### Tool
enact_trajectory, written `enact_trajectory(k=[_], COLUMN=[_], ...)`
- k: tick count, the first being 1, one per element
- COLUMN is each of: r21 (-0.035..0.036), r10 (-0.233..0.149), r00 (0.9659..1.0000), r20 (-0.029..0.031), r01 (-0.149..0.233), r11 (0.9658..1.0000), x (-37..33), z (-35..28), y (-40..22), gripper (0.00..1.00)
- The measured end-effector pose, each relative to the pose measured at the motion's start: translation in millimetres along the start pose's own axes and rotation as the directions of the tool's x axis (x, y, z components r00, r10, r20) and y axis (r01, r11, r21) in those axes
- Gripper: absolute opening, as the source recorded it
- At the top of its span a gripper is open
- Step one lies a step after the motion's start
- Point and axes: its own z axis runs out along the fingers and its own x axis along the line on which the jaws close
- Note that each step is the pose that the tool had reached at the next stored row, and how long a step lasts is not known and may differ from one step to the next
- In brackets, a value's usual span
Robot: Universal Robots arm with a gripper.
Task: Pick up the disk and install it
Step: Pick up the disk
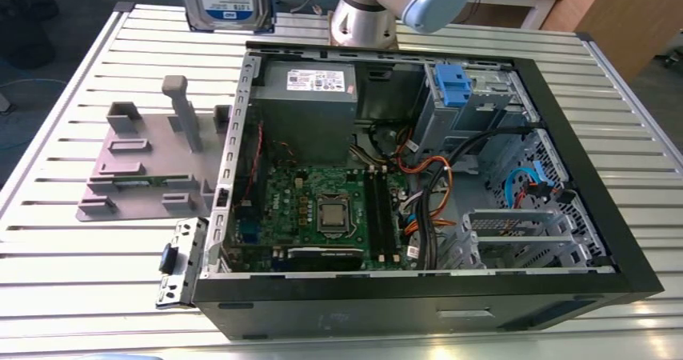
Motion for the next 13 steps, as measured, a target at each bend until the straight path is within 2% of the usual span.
enact_trajectory(k=[13], r21=[0.0000], r10=[0.000], r00=[1.0000], r20=[-0.0006], r01=[0.000], r11=[1.0000], x=[0.1], z=[0.0], y=[-3.3], gripper=[0.37])
